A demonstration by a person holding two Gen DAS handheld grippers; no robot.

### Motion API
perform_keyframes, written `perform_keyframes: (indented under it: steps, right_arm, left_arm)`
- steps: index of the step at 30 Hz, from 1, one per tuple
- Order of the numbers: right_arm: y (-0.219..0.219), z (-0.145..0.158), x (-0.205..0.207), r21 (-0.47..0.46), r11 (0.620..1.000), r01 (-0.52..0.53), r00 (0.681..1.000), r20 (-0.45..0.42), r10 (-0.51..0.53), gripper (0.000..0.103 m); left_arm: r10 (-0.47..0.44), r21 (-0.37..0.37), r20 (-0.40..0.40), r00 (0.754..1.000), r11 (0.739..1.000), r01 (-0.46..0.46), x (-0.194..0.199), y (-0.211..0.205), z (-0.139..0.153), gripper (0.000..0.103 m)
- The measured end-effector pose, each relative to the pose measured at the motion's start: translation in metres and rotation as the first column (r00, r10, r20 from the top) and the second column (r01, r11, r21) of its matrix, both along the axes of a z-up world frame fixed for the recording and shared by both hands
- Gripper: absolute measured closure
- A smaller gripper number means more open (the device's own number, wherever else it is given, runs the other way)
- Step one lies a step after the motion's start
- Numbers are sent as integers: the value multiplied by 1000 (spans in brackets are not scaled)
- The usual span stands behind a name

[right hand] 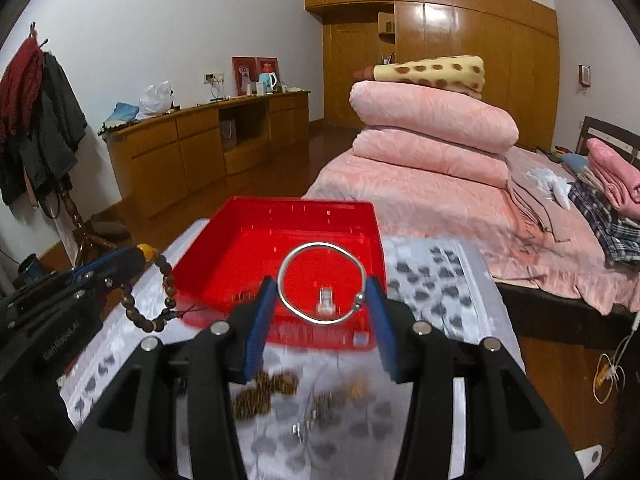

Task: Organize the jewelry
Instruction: 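Carry the bangle and bead bracelet over the red tray and release them, then withdraw both grippers from the tray back over the jewelry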

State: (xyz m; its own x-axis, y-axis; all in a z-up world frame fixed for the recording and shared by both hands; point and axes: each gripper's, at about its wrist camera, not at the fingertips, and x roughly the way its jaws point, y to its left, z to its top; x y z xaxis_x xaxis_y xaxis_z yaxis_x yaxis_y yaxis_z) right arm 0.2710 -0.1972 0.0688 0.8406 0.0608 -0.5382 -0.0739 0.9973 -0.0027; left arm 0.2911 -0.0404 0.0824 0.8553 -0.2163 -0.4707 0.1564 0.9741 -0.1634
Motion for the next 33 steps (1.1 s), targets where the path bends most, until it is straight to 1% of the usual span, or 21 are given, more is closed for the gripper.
perform_keyframes:
  steps: [3, 4, 7, 10, 13, 17, 18, 19, 21, 23, 26, 28, 29, 33]
  right_arm:
    - [-2, 3, 26, 1, 1000, -1, 1000, -10, 1, 59]
    - [-3, 3, 34, 5, 1000, -7, 1000, -13, 7, 59]
    - [-3, -1, 57, 14, 1000, -15, 999, -36, 15, 59]
    - [-4, -11, 78, 17, 1000, -9, 998, -70, 10, 59]
    - [-6, -26, 96, 19, 1000, -4, 994, -111, 6, 59]
    - [-8, -43, 110, 14, 1000, 0, 989, -151, 2, 58]
    - [-8, -47, 112, 8, 1000, -5, 987, -161, 6, 58]
    - [-7, -50, 113, 4, 1000, -6, 986, -167, 7, 56]
    - [-7, -52, 113, -3, 1000, 2, 987, -163, -3, 47]
    - [-8, -52, 109, 0, 1000, 11, 988, -155, -11, 47]
    - [-13, -47, 101, 3, 1000, 22, 991, -132, -21, 46]
    - [-15, -42, 89, -3, 1000, 29, 994, -104, -29, 42]
    - [-15, -39, 80, -3, 999, 31, 996, -88, -32, 41]
    - [-22, -29, 46, -1, 999, 52, 997, -54, -52, 37]
  left_arm:
    - [-16, -26, 8, 1000, 1000, 16, 25, 0, 8, 92]
    - [-36, -44, 7, 999, 998, 36, 35, 0, 9, 92]
    - [-57, -77, -10, 998, 995, 57, 57, 1, 7, 92]
    - [-81, -94, -45, 996, 993, 77, 82, -1, -3, 92]
    - [-91, -86, -83, 992, 993, 84, 100, -2, -21, 92]
    - [-86, -91, -136, 987, 993, 74, 113, -3, -40, 91]
    - [-76, -85, -138, 987, 994, 65, 113, -2, -42, 87]
    - [-70, -78, -138, 988, 995, 59, 113, -2, -42, 77]
    - [-54, -62, -125, 991, 997, 46, 110, 0, -40, 65]
    - [-38, -35, -103, 994, 999, 34, 104, 1, -36, 64]
    - [-28, -16, -75, 997, 999, 27, 92, 5, -32, 62]
    - [-25, -9, -63, 998, 1000, 25, 85, 9, -29, 53]
    - [-19, 1, -57, 998, 1000, 19, 80, 10, -26, 52]
    - [-2, 56, -8, 1000, 998, 3, 43, 12, -20, 38]
